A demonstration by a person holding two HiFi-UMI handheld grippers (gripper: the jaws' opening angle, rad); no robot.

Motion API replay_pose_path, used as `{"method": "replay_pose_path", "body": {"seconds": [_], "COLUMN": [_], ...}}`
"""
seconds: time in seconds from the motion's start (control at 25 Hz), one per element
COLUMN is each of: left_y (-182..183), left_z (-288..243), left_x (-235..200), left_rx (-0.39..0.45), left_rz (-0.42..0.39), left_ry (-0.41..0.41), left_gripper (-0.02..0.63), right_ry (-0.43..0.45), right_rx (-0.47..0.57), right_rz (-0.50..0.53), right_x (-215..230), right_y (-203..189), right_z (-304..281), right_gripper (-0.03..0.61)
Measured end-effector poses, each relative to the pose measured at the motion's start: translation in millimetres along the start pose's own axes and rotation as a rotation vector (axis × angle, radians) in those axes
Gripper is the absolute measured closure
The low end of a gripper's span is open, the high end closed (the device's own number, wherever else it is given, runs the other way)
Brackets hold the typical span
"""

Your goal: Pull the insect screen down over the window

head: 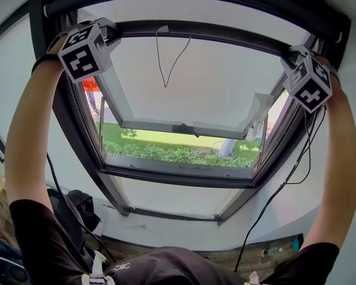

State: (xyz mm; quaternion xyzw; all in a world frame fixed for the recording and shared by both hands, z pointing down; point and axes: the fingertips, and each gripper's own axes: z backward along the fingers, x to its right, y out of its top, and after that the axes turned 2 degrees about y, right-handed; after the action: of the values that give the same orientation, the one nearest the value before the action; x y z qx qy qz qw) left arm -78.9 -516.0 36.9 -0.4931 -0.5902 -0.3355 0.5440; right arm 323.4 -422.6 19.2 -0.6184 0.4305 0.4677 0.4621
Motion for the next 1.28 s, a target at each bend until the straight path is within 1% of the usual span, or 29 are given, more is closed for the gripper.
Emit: {"method": "replay_pose_path", "body": {"seconds": [0.24,0.36,0.48,0.56,0.64,0.68,0.72,0.84,0.92,1.08,1.2,1.28], "left_y": [-4,-7,-10,-12,-15,-16,-17,-19,-23,-29,-32,-36], "left_z": [-6,-10,-14,-18,-23,-24,-25,-28,-31,-38,-42,-44], "left_x": [42,68,102,126,145,152,158,182,204,245,277,301], "left_rx": [0.0,0.014,0.02,0.013,0.012,0.015,0.019,0.025,0.019,0.019,0.019,0.015], "left_rz": [-0.003,0.008,0.022,0.012,0.0,0.0,0.005,0.03,0.028,0.015,0.044,0.065], "left_ry": [-0.075,-0.105,-0.162,-0.202,-0.21,-0.207,-0.208,-0.251,-0.289,-0.303,-0.36,-0.4], "left_gripper": [0.58,0.58,0.581,0.581,0.577,0.59,0.589,0.593,0.592,0.598,0.598,0.598], "right_ry": [0.081,0.107,0.169,0.209,0.215,0.215,0.222,0.285,0.328,0.372,0.438,0.463], "right_rx": [-0.031,-0.037,-0.044,-0.057,-0.066,-0.066,-0.064,-0.067,-0.082,-0.093,-0.098,-0.105], "right_rz": [0.02,0.036,0.032,0.041,0.064,0.067,0.059,0.026,0.032,0.046,0.027,0.037], "right_x": [-42,-68,-100,-124,-142,-149,-155,-180,-202,-241,-273,-296], "right_y": [-9,-14,-22,-26,-29,-31,-32,-37,-41,-48,-53,-57], "right_z": [-6,-8,-12,-15,-18,-18,-19,-22,-25,-30,-33,-36], "right_gripper": [0.543,0.545,0.545,0.545,0.543,0.549,0.548,0.545,0.545,0.546,0.545,0.545]}}
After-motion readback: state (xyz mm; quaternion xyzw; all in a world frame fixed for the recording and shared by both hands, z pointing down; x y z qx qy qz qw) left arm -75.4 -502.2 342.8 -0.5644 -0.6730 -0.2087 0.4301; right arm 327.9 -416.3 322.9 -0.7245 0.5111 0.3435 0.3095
